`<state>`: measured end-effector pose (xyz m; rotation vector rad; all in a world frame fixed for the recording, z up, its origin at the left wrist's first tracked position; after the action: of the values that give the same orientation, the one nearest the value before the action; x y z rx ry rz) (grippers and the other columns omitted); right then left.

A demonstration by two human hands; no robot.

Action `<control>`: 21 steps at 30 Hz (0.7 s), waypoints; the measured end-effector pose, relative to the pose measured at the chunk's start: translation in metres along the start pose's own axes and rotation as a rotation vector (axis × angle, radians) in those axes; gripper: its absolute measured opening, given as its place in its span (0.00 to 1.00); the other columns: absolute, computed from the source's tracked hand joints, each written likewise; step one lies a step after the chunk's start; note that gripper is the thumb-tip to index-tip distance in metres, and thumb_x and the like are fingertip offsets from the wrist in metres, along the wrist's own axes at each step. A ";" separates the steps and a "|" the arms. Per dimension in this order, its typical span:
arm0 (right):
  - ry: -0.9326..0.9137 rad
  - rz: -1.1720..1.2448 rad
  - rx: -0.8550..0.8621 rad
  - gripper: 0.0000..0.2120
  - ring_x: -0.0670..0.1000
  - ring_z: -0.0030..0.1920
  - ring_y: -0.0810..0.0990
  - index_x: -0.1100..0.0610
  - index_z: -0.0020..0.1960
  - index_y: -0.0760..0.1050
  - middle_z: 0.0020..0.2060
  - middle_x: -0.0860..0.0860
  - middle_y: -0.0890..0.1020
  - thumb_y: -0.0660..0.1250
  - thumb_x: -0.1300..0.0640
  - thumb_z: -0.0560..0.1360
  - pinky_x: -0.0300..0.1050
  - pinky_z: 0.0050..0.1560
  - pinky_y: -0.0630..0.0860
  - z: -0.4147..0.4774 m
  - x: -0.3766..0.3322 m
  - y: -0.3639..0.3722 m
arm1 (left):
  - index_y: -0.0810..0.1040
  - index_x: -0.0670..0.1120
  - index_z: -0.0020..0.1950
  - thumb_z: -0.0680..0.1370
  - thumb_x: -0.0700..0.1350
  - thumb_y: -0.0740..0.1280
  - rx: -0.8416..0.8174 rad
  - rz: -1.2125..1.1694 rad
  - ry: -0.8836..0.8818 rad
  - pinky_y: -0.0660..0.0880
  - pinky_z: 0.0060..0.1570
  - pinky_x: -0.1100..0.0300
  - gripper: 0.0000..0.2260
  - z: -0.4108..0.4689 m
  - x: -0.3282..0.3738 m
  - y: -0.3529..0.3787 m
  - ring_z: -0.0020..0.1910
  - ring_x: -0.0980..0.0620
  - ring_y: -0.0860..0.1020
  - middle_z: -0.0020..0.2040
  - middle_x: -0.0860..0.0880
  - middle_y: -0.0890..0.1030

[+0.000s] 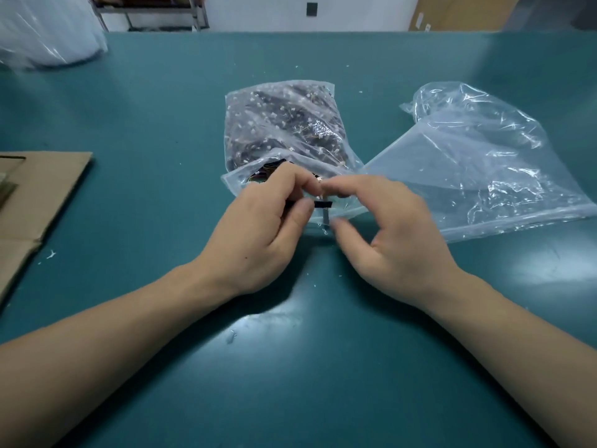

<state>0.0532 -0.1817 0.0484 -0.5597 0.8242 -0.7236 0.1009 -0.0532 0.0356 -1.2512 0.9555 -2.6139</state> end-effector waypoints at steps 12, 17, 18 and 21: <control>0.215 0.242 -0.052 0.03 0.44 0.36 0.81 0.49 0.51 0.82 0.36 0.41 0.83 0.72 0.57 0.78 0.33 0.40 0.74 -0.027 0.022 -0.002 | 0.78 0.47 0.56 0.79 0.42 0.69 -0.137 -0.084 0.022 0.70 0.37 0.68 0.06 -0.014 0.012 0.018 0.35 0.55 0.76 0.40 0.56 0.79; 0.250 0.334 0.104 0.06 0.53 0.35 0.83 0.45 0.49 0.81 0.39 0.44 0.86 0.72 0.57 0.78 0.46 0.39 0.79 -0.029 0.031 -0.016 | 0.78 0.49 0.54 0.80 0.50 0.66 -0.107 -0.343 -0.183 0.73 0.35 0.61 0.07 -0.008 -0.010 0.015 0.34 0.53 0.76 0.42 0.51 0.83; 0.225 0.313 0.132 0.07 0.53 0.35 0.82 0.45 0.49 0.82 0.39 0.43 0.86 0.72 0.57 0.78 0.46 0.38 0.78 -0.030 0.028 -0.020 | 0.79 0.49 0.53 0.80 0.54 0.64 -0.136 -0.406 -0.230 0.72 0.34 0.63 0.10 -0.007 -0.014 0.018 0.32 0.53 0.75 0.40 0.49 0.83; 0.116 0.231 0.163 0.07 0.46 0.37 0.82 0.47 0.53 0.83 0.42 0.37 0.84 0.73 0.58 0.79 0.39 0.39 0.77 -0.027 0.016 -0.024 | 0.82 0.51 0.45 0.80 0.56 0.62 -0.237 -0.408 -0.247 0.70 0.33 0.53 0.13 -0.007 -0.014 0.026 0.32 0.44 0.73 0.33 0.52 0.81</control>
<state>0.0308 -0.2133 0.0429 -0.2723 0.9116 -0.6074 0.1002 -0.0654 0.0080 -1.9607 1.0846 -2.5836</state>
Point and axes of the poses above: each hand's wrist, its own z-axis towards the middle knuckle, its own y-axis out of the palm, x = y × z, the point moved 10 cm from there along z, towards the middle knuckle
